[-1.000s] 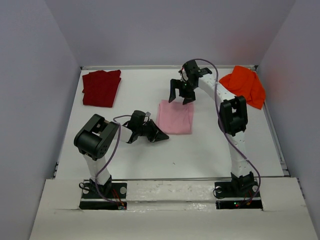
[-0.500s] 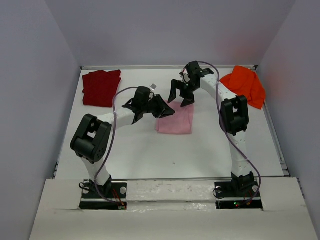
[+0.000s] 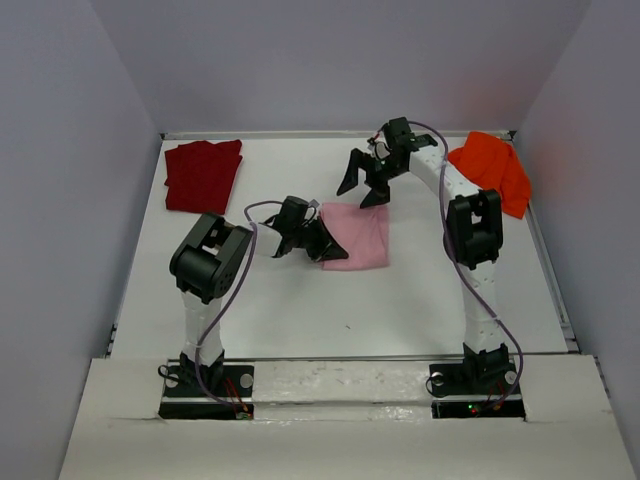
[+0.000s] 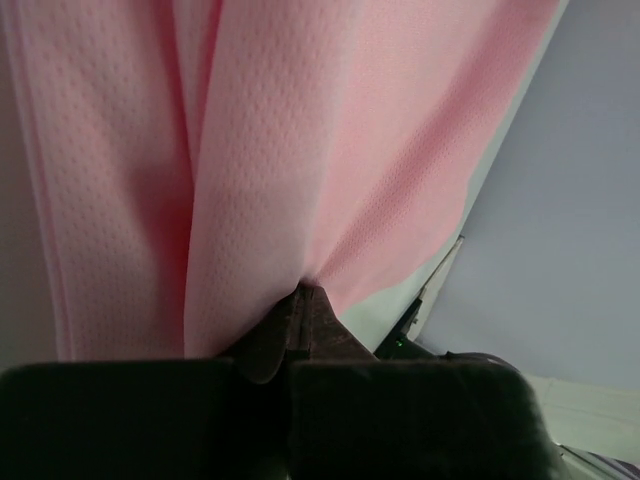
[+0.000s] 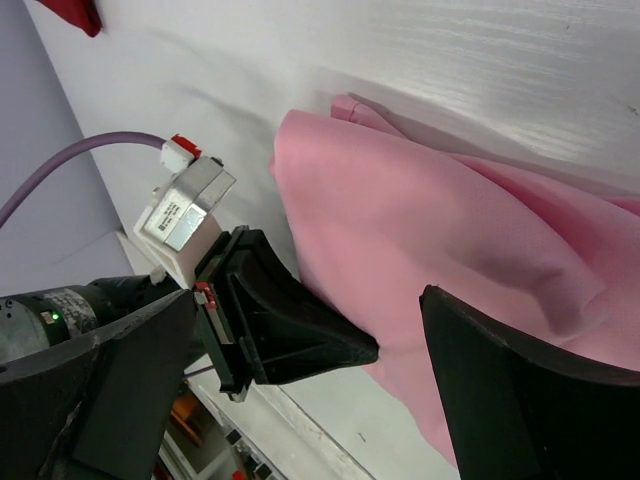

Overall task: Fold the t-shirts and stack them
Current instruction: Put the neatly folded tshirt into the corner of the board with the left arm

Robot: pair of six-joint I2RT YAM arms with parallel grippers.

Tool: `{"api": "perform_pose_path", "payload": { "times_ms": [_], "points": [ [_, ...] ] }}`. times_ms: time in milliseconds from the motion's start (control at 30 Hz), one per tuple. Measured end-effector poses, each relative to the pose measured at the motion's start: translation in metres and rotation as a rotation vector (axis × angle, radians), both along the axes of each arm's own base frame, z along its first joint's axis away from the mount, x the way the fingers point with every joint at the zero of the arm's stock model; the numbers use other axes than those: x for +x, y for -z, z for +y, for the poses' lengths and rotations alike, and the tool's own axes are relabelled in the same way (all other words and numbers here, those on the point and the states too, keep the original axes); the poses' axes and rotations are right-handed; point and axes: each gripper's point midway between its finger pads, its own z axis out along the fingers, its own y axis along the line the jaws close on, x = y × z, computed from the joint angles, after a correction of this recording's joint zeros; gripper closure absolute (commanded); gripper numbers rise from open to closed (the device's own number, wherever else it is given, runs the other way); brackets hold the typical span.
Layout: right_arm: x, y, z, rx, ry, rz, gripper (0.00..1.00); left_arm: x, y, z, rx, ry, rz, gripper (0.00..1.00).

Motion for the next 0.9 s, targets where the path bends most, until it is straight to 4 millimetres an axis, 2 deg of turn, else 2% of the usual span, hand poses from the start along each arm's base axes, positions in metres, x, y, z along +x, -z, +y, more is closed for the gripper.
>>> {"api": "perform_pose_path", "payload": {
  "times_ms": [200, 300, 333, 367, 400, 467, 500, 533, 600, 900],
  "points": [
    [0.003, -0.007, 0.002, 0.049, 0.007, 0.008, 0.00, -0.001, 0.001, -0.003, -0.017, 0.015, 0.008, 1.00],
    [0.000, -0.003, 0.003, 0.071, 0.006, 0.023, 0.00, -0.001, 0.001, -0.003, -0.017, 0.013, 0.012, 1.00],
    [-0.003, 0.000, 0.003, 0.075, 0.006, 0.035, 0.04, -0.001, 0.001, -0.003, -0.017, 0.012, 0.012, 1.00],
    [-0.005, 0.004, 0.004, 0.079, 0.005, 0.046, 0.09, -0.001, 0.001, -0.003, -0.017, 0.012, 0.012, 1.00],
    [-0.007, 0.008, 0.003, 0.085, 0.006, 0.059, 0.22, -0.001, 0.001, -0.003, -0.016, 0.011, 0.013, 1.00],
    [-0.013, 0.016, 0.002, 0.094, 0.012, 0.098, 0.38, -0.001, 0.001, -0.002, -0.013, 0.010, 0.016, 1.00],
    [-0.016, 0.020, 0.002, 0.097, 0.012, 0.112, 0.61, -0.001, 0.001, -0.002, -0.013, 0.010, 0.016, 1.00],
    [-0.018, 0.022, 0.002, 0.098, 0.013, 0.123, 0.70, -0.002, 0.001, -0.002, -0.012, 0.010, 0.017, 1.00],
    [-0.020, 0.026, 0.001, 0.099, 0.014, 0.135, 1.00, -0.002, 0.001, -0.002, -0.011, 0.010, 0.019, 1.00],
    [-0.025, 0.036, -0.002, 0.086, 0.023, 0.145, 1.00, -0.003, 0.001, -0.001, -0.006, 0.009, 0.028, 1.00]
  ]
}}
